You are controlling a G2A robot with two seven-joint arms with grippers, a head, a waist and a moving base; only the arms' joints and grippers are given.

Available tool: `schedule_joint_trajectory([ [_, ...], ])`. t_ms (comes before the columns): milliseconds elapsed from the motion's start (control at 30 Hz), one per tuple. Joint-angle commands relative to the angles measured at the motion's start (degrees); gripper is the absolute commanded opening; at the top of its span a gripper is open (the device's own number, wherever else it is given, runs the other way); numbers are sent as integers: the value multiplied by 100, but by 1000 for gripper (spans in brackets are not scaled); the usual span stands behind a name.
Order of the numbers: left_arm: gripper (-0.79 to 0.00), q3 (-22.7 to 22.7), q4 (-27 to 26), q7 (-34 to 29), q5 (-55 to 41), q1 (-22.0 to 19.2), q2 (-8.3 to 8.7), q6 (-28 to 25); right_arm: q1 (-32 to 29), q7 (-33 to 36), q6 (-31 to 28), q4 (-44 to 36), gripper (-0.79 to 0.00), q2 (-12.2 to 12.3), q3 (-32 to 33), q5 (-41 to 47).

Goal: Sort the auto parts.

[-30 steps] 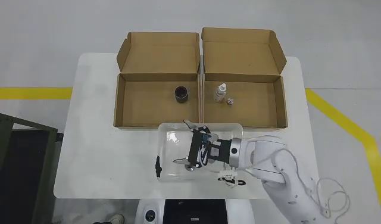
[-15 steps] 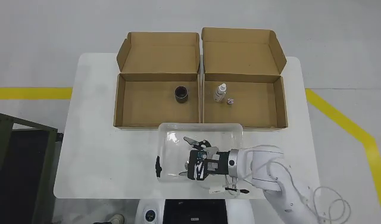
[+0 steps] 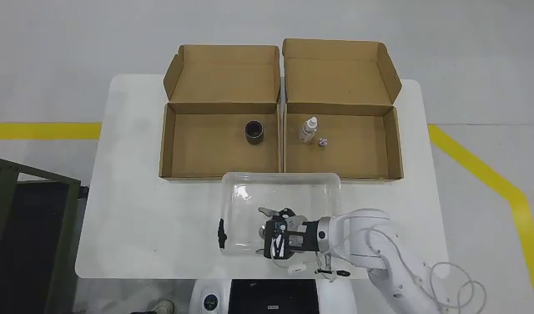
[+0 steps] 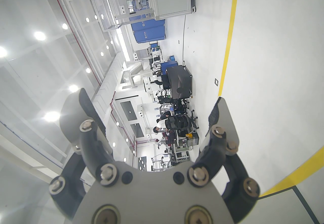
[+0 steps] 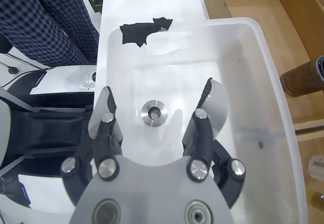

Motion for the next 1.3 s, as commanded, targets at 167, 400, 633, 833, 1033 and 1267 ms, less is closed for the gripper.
schedule_joint_trajectory([
  [167, 0, 0, 0, 0, 0, 0, 0, 0, 78, -7, 184, 214, -268, 17, -74, -58],
  [400, 0, 0, 0, 0, 0, 0, 0, 0, 97, 28, 155, 345, -311, 57, -114, -197],
  [633, 0, 0, 0, 0, 0, 0, 0, 0, 128, 10, 214, 438, -296, 75, -219, -233],
  [833, 0, 0, 0, 0, 0, 0, 0, 0, 242, -24, 313, 559, -305, 64, -376, -258],
  [1033, 0, 0, 0, 0, 0, 0, 0, 0, 419, -9, 390, 688, -339, 38, -556, -245],
  [1267, 0, 0, 0, 0, 0, 0, 0, 0, 572, 109, 456, 887, -406, 24, -686, -194],
])
